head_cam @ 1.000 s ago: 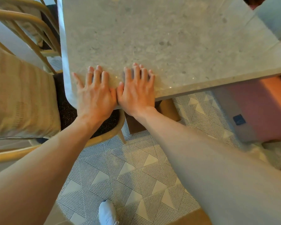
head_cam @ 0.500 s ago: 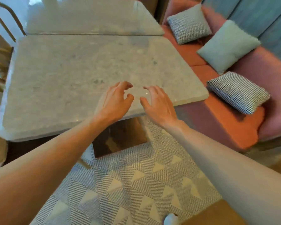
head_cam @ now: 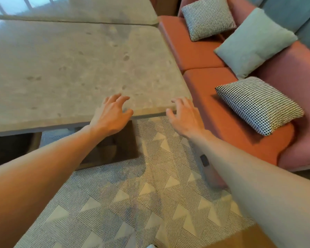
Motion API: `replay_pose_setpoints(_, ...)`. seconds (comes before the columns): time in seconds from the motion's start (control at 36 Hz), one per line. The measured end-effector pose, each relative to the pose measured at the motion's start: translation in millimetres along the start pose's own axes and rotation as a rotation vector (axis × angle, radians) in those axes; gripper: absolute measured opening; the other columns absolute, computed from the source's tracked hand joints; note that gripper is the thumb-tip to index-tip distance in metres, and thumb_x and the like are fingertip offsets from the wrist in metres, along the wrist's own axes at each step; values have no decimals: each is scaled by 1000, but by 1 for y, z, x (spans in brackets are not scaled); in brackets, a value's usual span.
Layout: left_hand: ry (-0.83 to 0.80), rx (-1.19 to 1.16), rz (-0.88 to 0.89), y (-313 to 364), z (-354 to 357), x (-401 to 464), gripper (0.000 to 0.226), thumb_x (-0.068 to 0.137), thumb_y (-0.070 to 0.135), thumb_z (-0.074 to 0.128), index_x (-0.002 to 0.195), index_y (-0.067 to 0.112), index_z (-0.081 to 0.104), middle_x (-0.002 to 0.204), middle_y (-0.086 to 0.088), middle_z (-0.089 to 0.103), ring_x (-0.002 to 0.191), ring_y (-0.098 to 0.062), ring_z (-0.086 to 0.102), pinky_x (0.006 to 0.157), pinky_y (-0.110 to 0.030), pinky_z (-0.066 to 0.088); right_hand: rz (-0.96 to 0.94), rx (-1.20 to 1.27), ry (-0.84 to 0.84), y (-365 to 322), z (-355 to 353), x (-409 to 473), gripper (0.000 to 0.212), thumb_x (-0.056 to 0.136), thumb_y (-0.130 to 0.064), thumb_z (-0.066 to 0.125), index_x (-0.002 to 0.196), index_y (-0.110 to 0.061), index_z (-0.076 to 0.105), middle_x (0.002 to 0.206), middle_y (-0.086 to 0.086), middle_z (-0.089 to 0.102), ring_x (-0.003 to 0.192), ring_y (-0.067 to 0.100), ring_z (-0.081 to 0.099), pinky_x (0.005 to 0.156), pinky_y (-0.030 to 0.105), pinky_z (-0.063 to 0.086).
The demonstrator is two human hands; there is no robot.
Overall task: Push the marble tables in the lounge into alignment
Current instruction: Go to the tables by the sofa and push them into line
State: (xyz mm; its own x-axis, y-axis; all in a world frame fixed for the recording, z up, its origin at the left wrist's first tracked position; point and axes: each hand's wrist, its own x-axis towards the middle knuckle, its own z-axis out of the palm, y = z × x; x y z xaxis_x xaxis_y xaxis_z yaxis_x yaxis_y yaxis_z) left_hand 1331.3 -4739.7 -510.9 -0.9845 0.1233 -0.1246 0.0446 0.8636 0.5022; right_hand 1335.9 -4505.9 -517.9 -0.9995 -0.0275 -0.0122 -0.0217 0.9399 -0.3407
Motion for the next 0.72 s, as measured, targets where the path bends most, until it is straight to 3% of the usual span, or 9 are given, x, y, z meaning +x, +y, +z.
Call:
replay_pose_setpoints(0.14, -6, -58, -95, 18, 28, 36, 63, 98, 41, 47, 156, 25, 28, 164, -8, 26, 149, -31, 24, 121, -50, 21, -76, -25, 37, 31, 15, 44, 53, 99, -41, 41, 145, -15, 46, 154, 6, 40, 143, 26, 34, 115, 45, 30)
replay_pose_setpoints(0.28, 71, 101, 0, 29, 63, 72, 66, 100, 50, 37, 158, 25, 18, 168, -4, 9, 155, -25, 4, 123, -55, 1, -192, 8, 36, 41, 40, 89, 57, 102, -44, 39, 152, -18, 37, 162, 7, 30, 148, 28, 27, 121, 47, 22)
replay_pose_setpoints(0.36, 136, 109, -20, 42, 91, 94, 67, 102, 51, 29, 159, 21, 13, 169, -3, 6, 156, -25, 1, 123, -55, -3, -236, -148, 90, 45, 64, 104, 58, 102, -53, 33, 152, -26, 37, 162, 2, 32, 148, 24, 28, 119, 46, 20)
replay_pose_setpoints(0.44, 290, 180, -133, 49, 120, 109, 62, 102, 46, 21, 157, 17, 22, 166, -2, 21, 153, -24, 14, 123, -55, 2, -267, -251, 254, 49, 81, 106, 63, 97, -60, 22, 147, -28, 45, 155, 0, 44, 140, 24, 40, 112, 48, 29)
replay_pose_setpoints(0.56, 509, 317, -167, 54, 128, 107, 55, 97, 39, 23, 140, 16, 49, 148, -6, 48, 138, -30, 41, 119, -54, 21, -328, -308, 285, 49, 76, 111, 58, 96, -58, 24, 136, -27, 51, 141, 3, 53, 126, 27, 48, 101, 47, 32)
replay_pose_setpoints(0.72, 556, 377, -179, 57, 129, 107, 58, 95, 36, 23, 140, 14, 51, 146, -8, 53, 136, -31, 45, 117, -54, 27, -370, -321, 323, 50, 71, 108, 56, 96, -54, 24, 131, -23, 54, 132, 4, 56, 118, 28, 50, 97, 46, 35)
